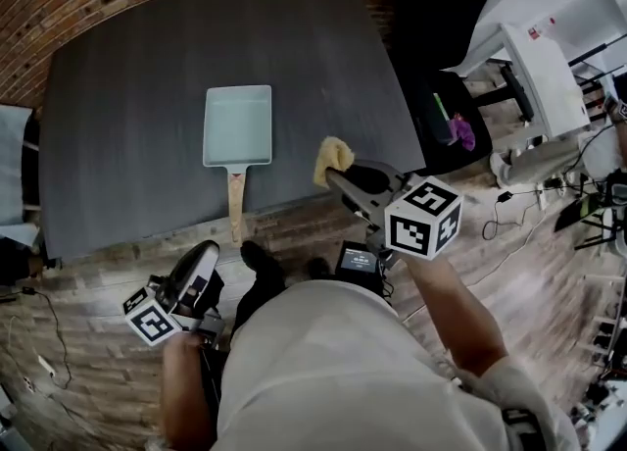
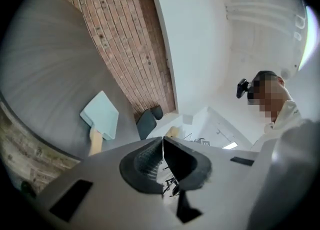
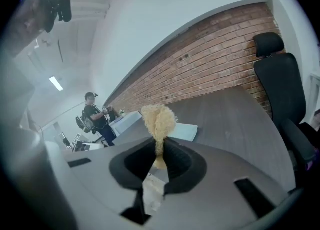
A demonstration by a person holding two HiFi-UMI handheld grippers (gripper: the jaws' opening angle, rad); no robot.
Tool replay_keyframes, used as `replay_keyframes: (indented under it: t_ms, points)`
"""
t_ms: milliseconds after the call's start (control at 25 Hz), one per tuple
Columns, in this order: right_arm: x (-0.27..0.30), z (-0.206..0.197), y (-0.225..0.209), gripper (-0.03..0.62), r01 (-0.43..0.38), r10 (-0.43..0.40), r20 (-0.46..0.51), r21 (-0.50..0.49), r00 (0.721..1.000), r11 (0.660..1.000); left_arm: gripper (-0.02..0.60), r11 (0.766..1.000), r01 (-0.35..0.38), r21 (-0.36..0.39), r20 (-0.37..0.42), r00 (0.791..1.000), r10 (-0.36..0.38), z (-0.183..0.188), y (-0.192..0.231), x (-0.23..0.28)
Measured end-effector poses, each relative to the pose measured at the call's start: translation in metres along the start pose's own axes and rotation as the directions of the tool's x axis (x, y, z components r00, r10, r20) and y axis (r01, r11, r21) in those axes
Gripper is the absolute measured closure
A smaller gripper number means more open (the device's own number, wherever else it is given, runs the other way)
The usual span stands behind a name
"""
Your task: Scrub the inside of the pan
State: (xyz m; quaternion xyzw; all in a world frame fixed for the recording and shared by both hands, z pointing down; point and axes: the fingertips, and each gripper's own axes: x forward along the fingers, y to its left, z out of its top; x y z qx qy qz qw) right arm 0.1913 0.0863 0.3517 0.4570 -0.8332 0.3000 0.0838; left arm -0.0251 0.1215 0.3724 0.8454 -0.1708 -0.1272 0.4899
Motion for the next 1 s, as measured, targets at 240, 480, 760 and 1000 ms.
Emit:
replay_keyframes:
  t_ms: [240,480,760,1000]
  points:
    - [-0.067,0.002,0.001,0.545,-0.070,0.064,0.110,0.046,0.992,0.996,0.566,0.997,0.043,0.064,0.046,0.998,-0.046,-0.037,-0.065,0.043]
    - [-0.111,-0.004,-0.006,0.546,-0.109,0.099,0.180,0.049,0.979,0.993,0.565,0.995,0.032,0.094,0.066,0.997,-0.039,-0.069,-0.099,0.066]
    - [-0.148,-0.022,-0.031,0.546,-0.112,0.084,0.208,0.123,0.974,0.986,0.524,0.994,0.032,0.102,0.029,0.999,-0.035,-0.103,-0.122,0.083]
    - [-0.161,-0.022,-0.030,0.546,-0.104,0.074,0.239,0.118,0.968,0.988,0.511,0.991,0.062,0.120,0.010,0.998,-0.063,-0.109,-0.132,0.093]
